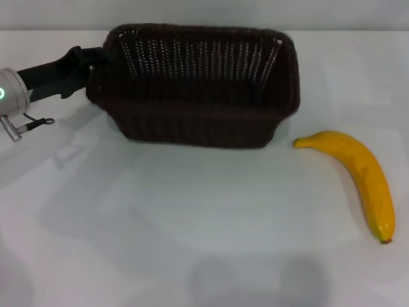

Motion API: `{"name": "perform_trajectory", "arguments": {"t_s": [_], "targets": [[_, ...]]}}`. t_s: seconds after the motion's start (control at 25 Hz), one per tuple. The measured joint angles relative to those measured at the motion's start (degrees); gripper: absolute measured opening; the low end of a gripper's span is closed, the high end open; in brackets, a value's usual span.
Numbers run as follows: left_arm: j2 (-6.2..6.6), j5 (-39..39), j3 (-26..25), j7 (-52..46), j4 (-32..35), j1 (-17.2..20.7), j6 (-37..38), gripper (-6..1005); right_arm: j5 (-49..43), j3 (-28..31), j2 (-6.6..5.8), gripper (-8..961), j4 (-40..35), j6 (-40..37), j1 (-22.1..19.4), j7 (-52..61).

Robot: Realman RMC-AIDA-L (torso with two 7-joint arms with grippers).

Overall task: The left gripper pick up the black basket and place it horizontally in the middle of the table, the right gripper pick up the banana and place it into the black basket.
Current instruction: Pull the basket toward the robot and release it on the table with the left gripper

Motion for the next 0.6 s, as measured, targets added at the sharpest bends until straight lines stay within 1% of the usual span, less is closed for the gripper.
{"name": "perform_trajectory", "arguments": {"t_s": [0.12, 0.56, 0.6], "targets": [[-0.03, 0.0, 0.0, 0.0, 0.1, 0.4, 0.0, 435, 0.0, 0.0, -0.13, 725, 0.0, 0.0, 0.0, 0.0], [0.06, 0.1, 0.0, 0.4, 0.7, 0.0, -0.3, 664, 0.0, 0.3, -0.19, 725, 0.0, 0.0, 0.0, -0.1], [0.14, 0.1, 0.0, 0.4, 0.7, 0.1, -0.4, 707, 0.0, 0.5, -0.18, 725, 0.0, 0.1, 0.0, -0.1]]}}
